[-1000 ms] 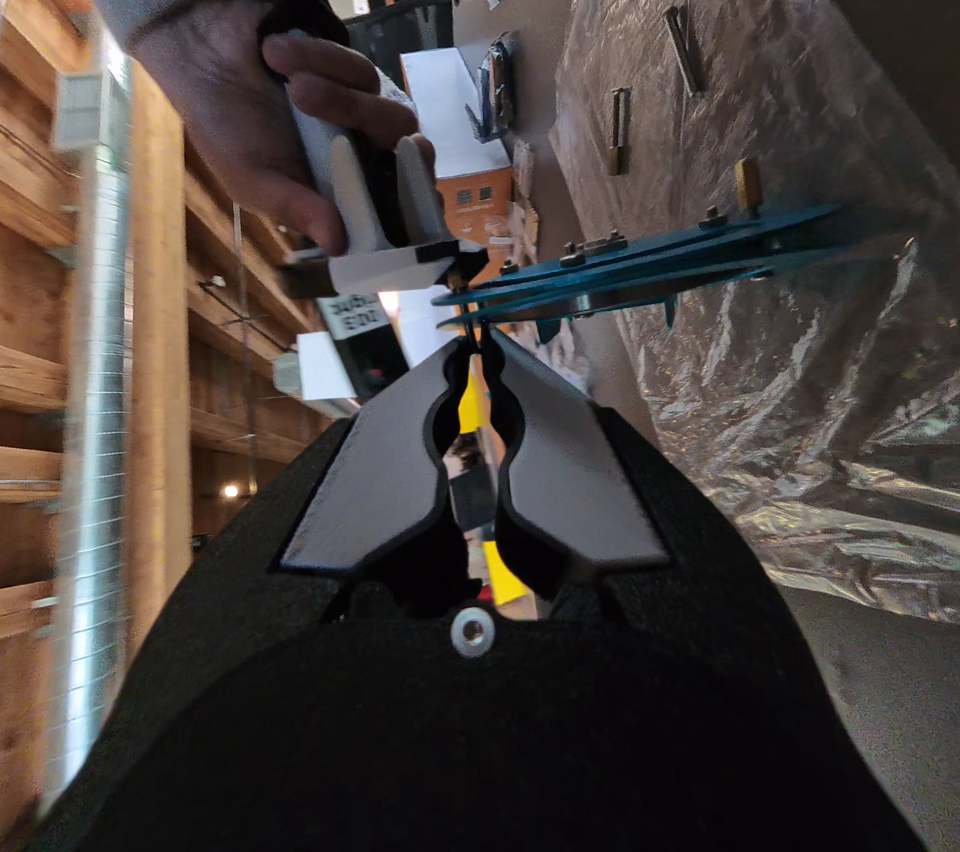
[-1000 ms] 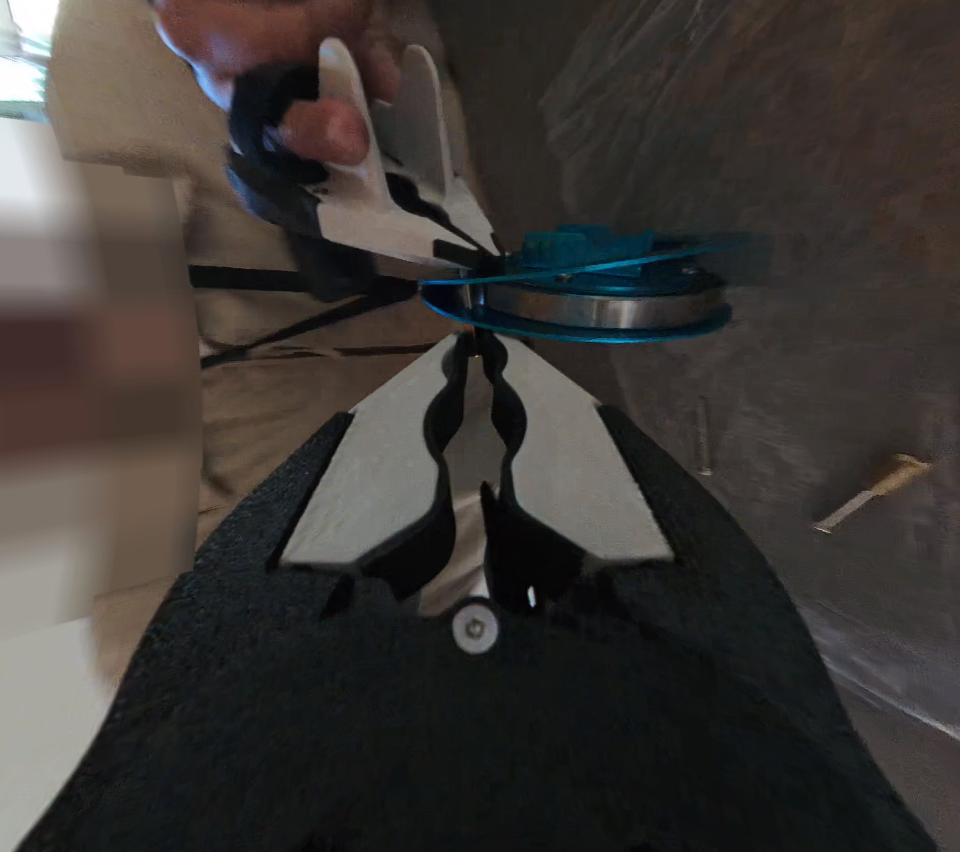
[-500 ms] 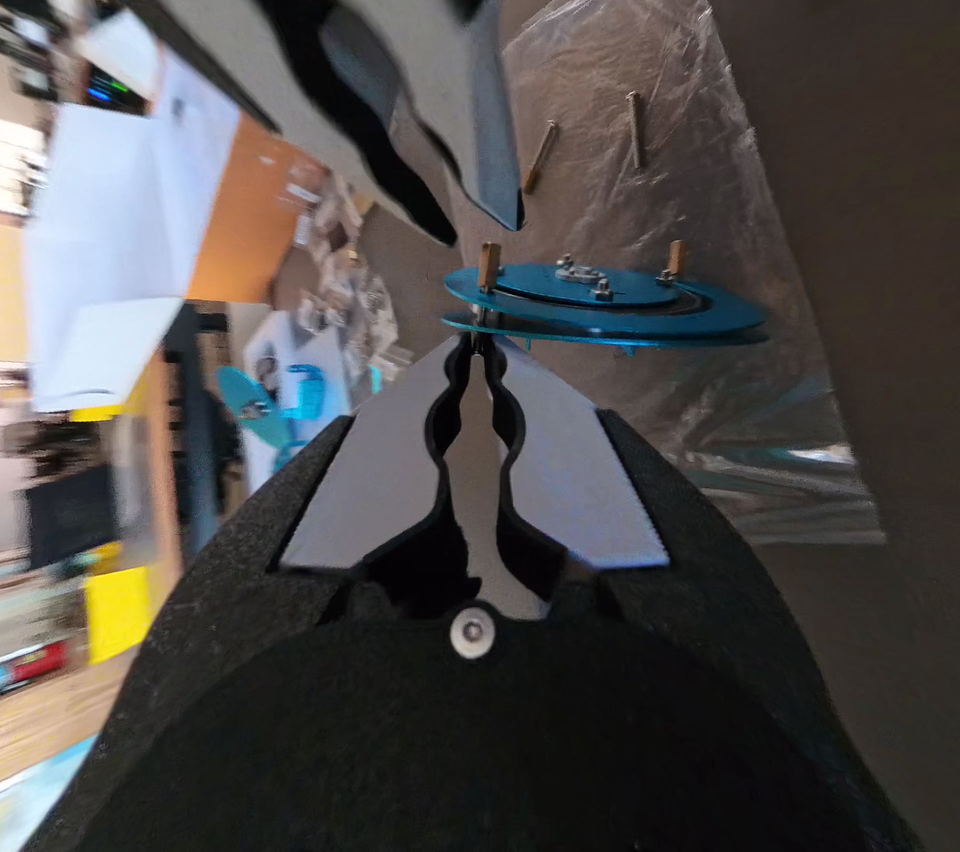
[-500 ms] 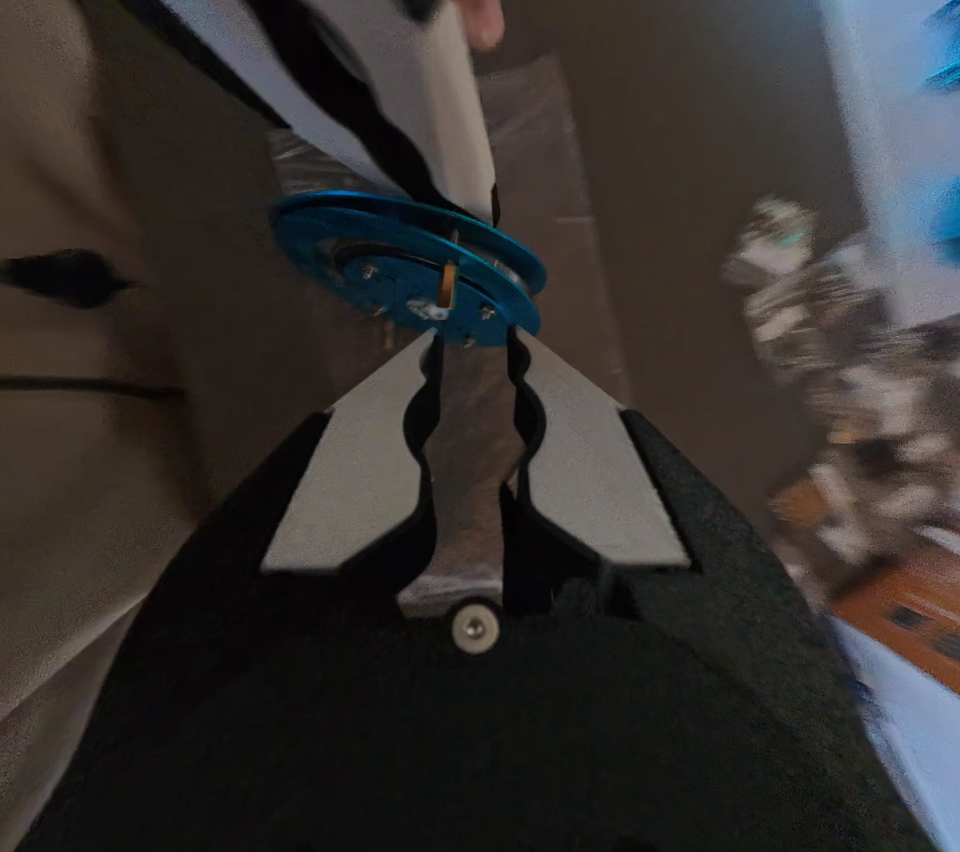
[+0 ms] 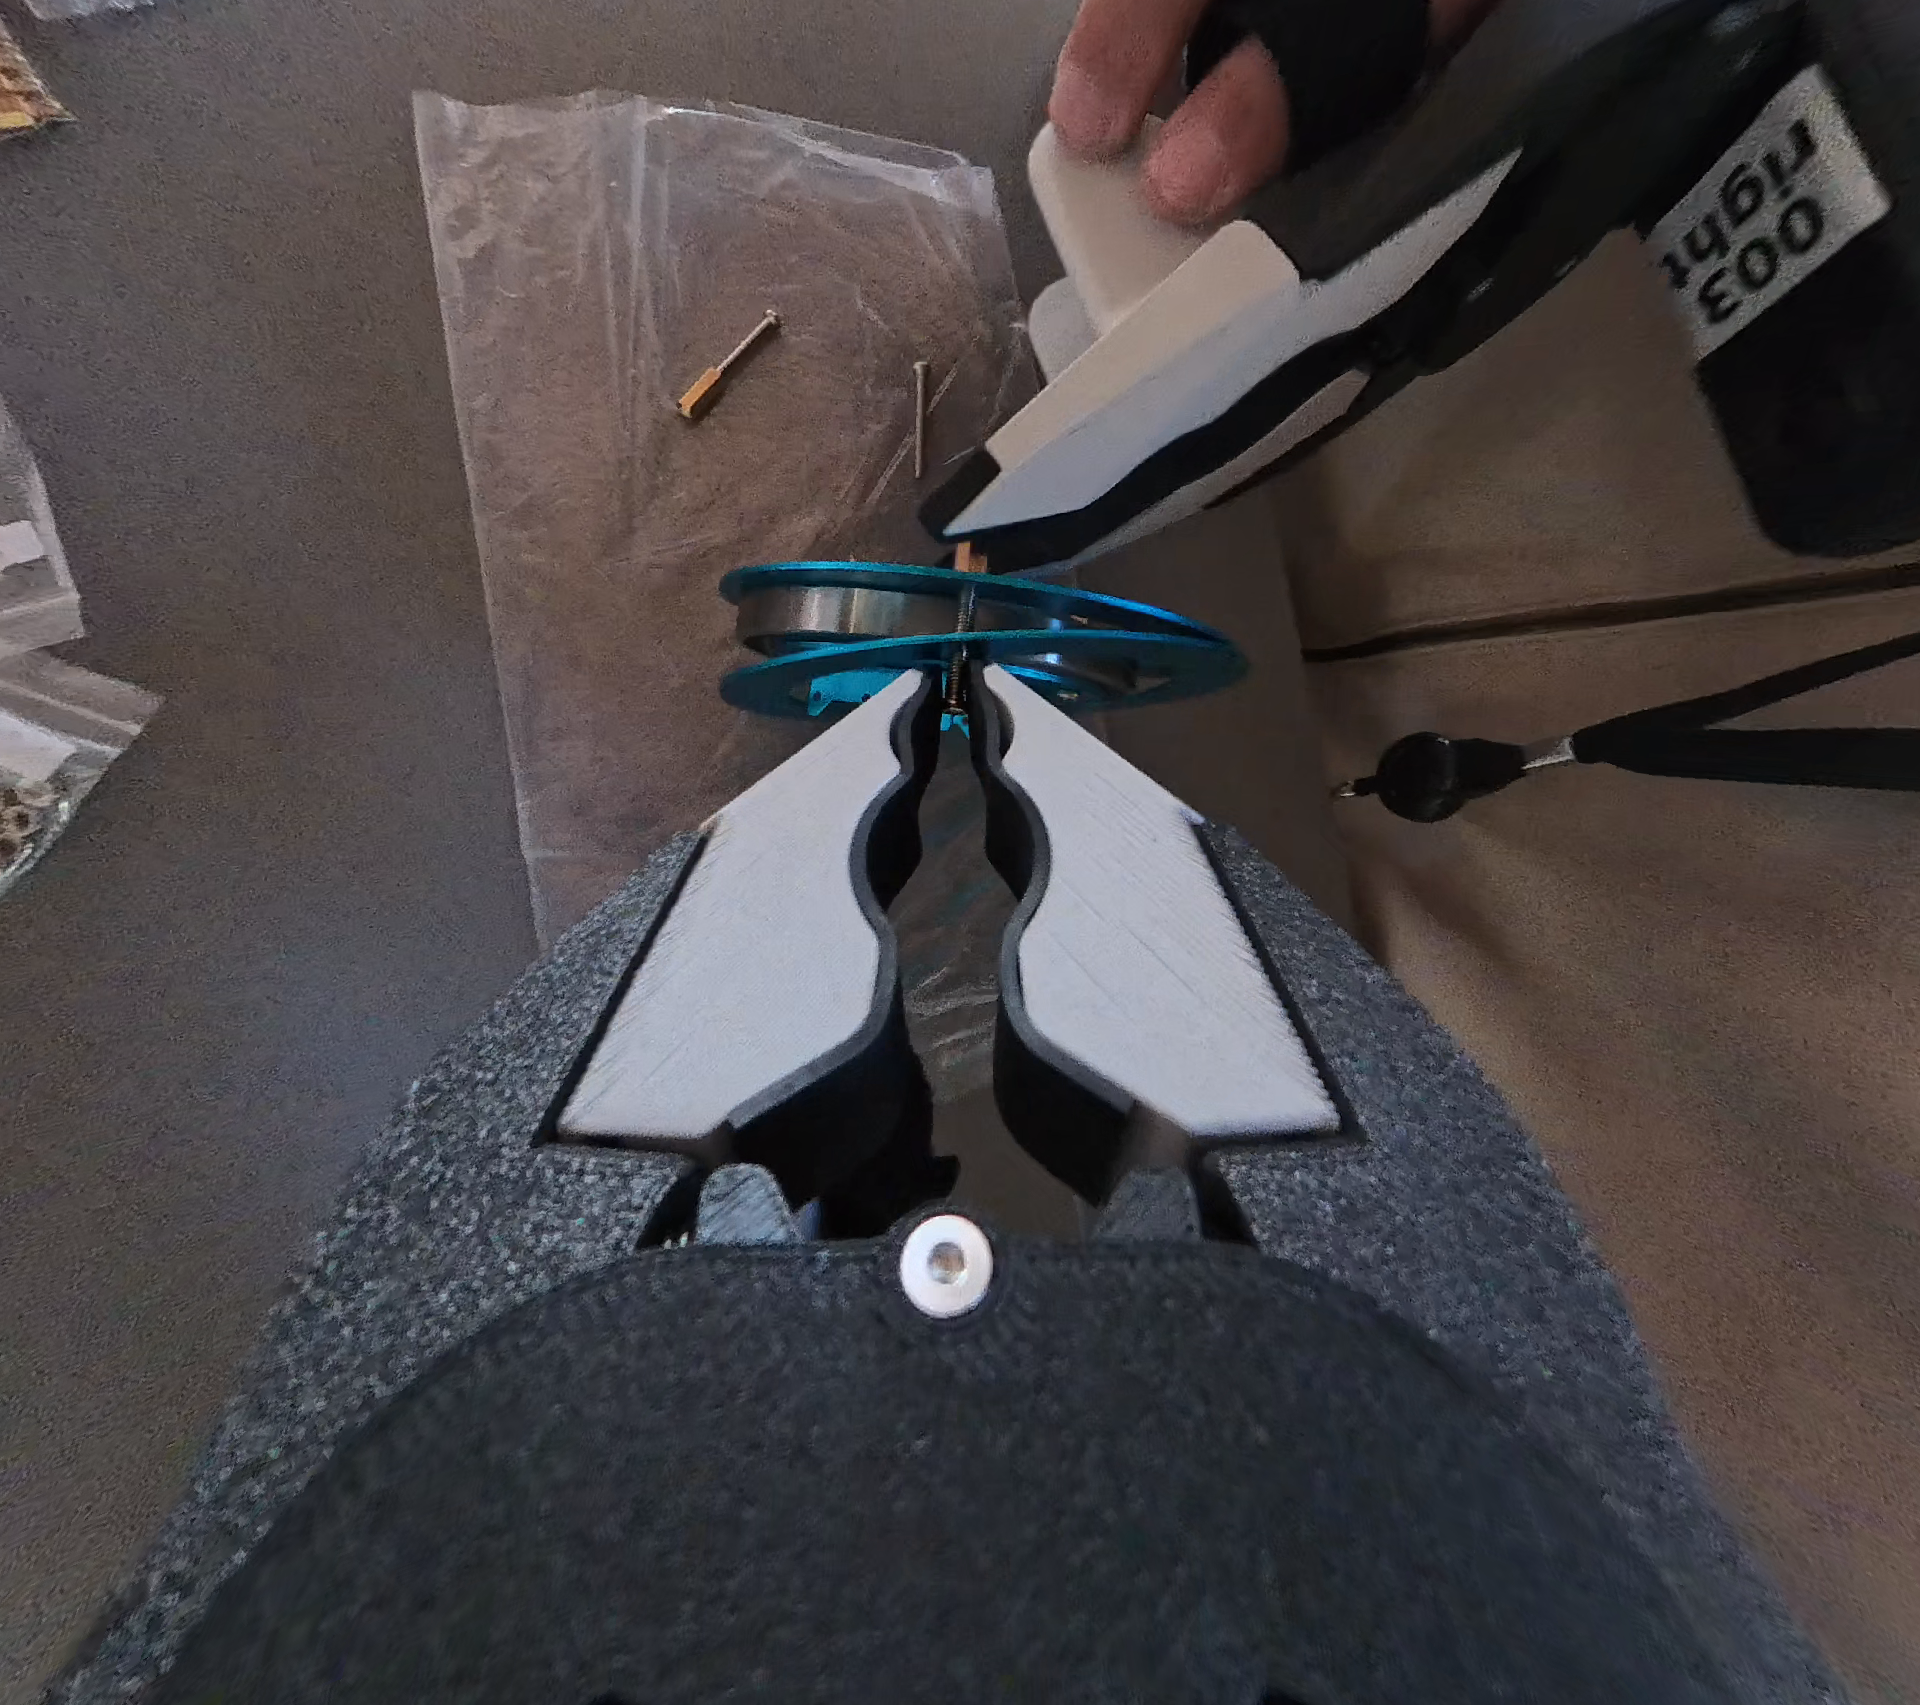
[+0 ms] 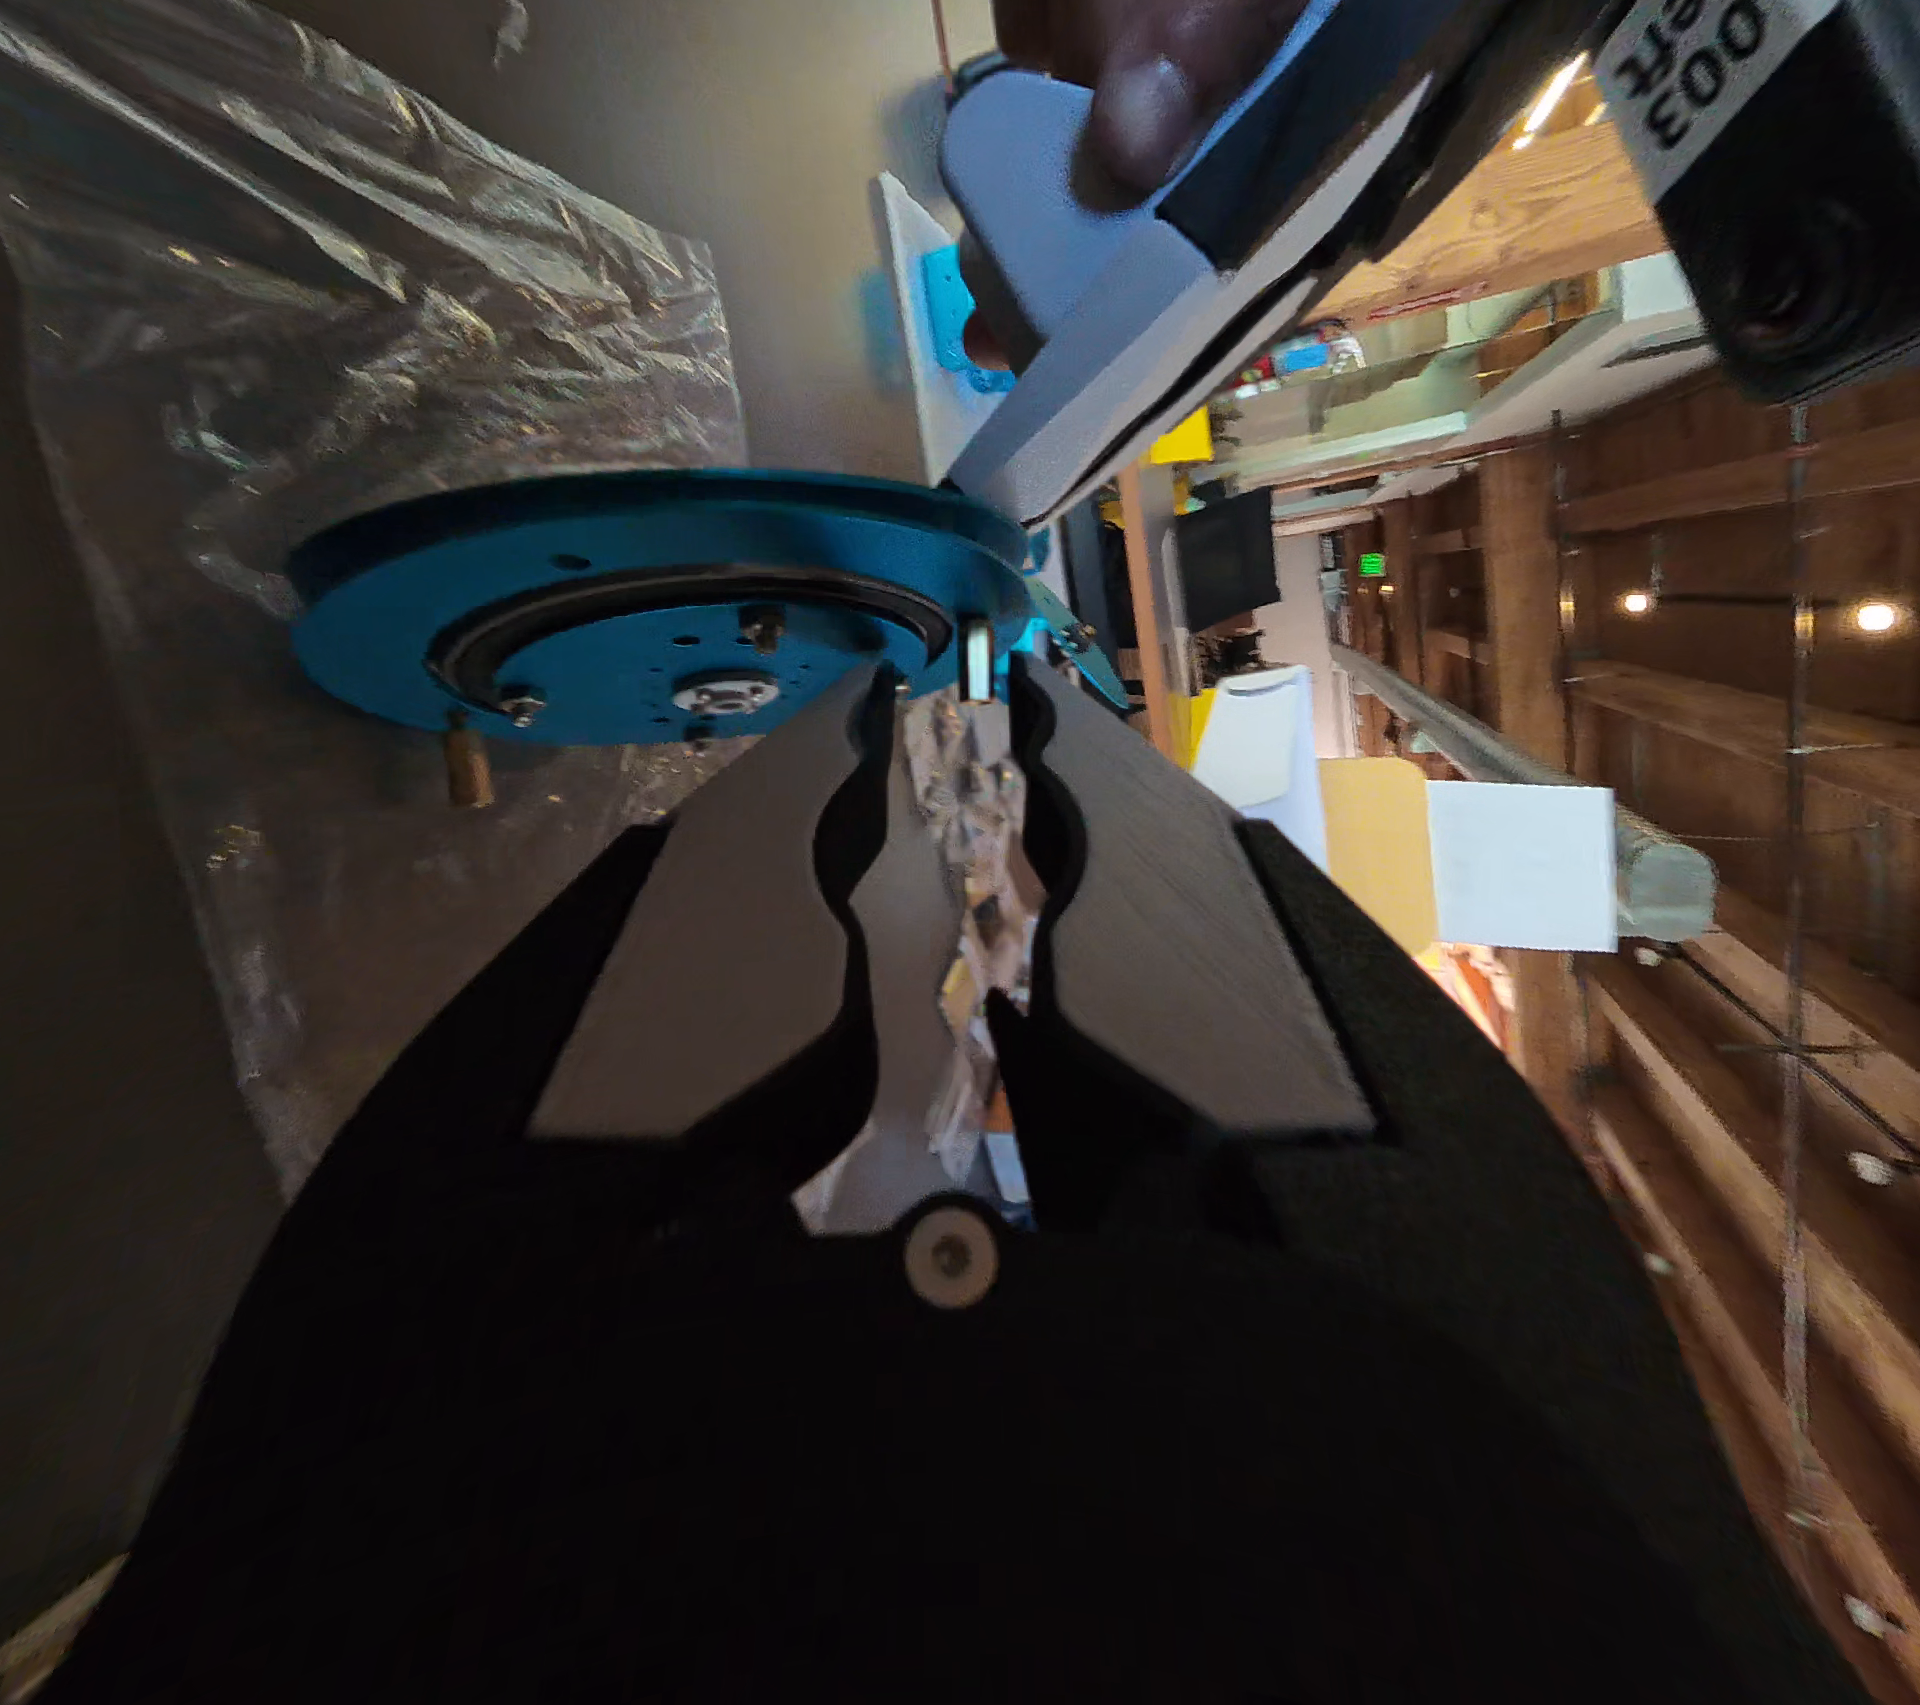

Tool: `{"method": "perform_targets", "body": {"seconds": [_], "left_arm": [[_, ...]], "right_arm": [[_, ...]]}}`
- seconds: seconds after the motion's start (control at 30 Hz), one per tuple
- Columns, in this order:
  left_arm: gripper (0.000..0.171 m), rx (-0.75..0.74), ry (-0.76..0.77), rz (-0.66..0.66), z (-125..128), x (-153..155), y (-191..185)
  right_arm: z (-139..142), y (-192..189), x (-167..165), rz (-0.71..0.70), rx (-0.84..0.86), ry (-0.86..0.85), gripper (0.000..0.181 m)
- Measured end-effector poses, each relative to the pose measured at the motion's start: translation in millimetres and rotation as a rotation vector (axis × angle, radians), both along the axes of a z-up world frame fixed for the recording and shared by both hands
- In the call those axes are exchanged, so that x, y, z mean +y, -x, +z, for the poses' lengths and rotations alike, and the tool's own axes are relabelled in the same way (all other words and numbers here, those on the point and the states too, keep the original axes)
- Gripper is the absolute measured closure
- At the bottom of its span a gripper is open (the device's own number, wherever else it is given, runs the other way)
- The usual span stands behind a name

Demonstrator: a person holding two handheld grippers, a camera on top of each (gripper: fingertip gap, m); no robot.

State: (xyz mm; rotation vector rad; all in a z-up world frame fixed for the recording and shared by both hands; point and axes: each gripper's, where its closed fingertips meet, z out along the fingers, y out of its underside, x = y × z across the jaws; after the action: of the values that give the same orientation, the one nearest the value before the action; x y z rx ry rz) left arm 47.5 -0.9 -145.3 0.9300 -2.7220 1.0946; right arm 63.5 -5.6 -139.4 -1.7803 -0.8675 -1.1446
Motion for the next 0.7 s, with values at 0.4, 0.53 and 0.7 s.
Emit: {"method": "perform_targets", "body": {"seconds": [0.4, 0.53, 0.7], "left_arm": [[0.170, -0.257, -0.082, 0.050, 1, -6, -9], [0.169, -0.490, -0.252, 0.028, 3, -8, -6], [0.170, -0.814, -0.529, -0.037, 3, -9, -8]], "right_arm": [[-7, -20, 4, -0.040, 0.261, 0.210, 0.177], [-13, -12, -2, 0.001, 0.582, 0.450, 0.177], [-20, -1, -15, 0.002, 0.876, 0.854, 0.177]]}}
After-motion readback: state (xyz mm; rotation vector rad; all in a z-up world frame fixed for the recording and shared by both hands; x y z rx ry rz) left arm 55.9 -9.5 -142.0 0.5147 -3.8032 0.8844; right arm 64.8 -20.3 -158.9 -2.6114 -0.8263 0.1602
